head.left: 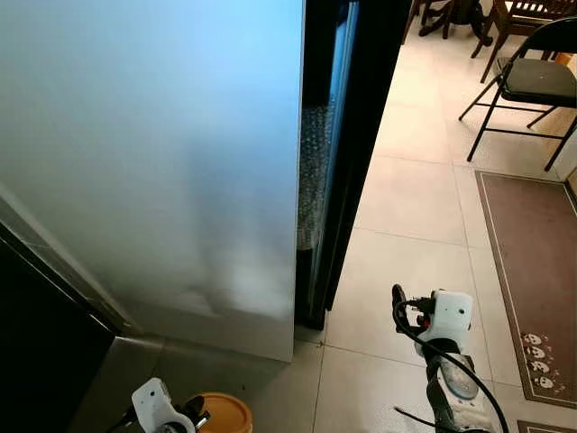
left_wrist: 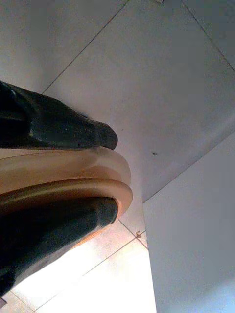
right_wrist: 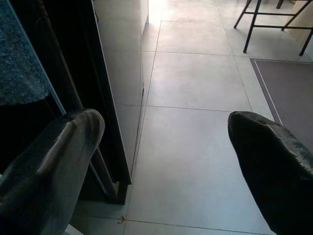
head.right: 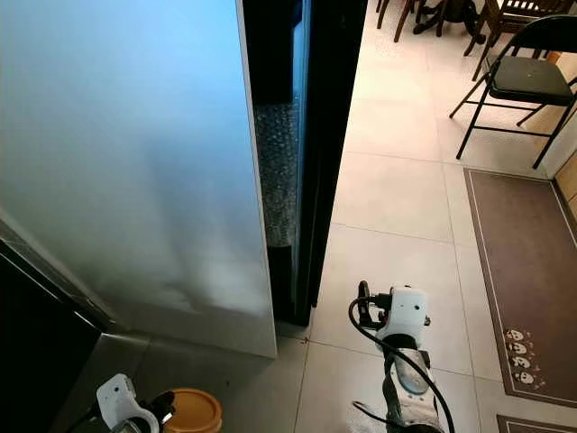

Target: Restocking fridge

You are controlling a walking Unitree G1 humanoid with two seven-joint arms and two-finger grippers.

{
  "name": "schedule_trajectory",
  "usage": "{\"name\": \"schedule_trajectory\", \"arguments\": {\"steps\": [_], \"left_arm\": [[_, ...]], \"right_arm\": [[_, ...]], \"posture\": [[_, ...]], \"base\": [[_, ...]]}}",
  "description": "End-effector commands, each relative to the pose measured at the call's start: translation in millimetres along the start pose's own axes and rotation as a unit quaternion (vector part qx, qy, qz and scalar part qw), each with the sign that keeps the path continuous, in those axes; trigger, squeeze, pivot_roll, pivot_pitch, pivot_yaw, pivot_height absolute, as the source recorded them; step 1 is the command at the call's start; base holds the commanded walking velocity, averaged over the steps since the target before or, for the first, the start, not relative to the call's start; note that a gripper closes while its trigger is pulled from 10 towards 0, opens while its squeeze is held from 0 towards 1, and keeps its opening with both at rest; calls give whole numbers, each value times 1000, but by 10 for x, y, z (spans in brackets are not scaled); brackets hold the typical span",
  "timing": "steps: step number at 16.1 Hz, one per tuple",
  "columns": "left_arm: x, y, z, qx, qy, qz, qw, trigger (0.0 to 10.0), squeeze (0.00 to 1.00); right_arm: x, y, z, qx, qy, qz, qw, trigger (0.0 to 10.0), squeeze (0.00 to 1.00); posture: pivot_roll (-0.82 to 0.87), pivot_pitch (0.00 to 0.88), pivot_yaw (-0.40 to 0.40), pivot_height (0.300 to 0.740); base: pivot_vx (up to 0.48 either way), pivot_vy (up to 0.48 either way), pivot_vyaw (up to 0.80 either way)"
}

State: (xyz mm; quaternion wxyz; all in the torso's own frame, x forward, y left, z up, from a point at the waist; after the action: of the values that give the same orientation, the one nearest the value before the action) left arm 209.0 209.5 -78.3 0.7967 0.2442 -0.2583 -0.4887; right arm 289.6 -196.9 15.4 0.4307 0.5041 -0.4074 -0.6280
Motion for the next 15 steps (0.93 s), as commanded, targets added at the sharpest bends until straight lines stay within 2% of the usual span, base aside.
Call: {"name": "schedule_trajectory", "arguments": {"steps": [1,7,15], "left_arm": [[-30,-64,15,-10,2,-9,1000,10000,0],[-21,-57,12,-9,1,-12,1000,10000,0],[15,-27,5,-1,-2,-26,1000,10000,0]], "right_arm": [[4,32,-1,8,2,7,1000,10000,0],[-9,42,-4,11,5,14,1000,10000,0],[-44,54,-12,13,17,31,999,10000,0]], "posture": [[-104,87,47,740],[-102,88,46,740],[-102,85,45,740]], "base": [[0,0,0],[0,0,0],[263,0,65]]}}
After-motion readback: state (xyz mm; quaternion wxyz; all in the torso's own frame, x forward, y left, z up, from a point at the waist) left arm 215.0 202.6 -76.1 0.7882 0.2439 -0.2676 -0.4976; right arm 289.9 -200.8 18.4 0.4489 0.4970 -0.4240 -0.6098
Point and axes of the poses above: a point about 5 cm out from each wrist's last joint towards the gripper, its own z axis pointing back from the gripper into the wrist, its own y axis along the axis of the wrist's last joint, x = y × z, the point moved 1 cm from there along -z, pointing out of the wrist towards the gripper, and after that the axes turned 13 degrees about -z, right-handed, at the moved point
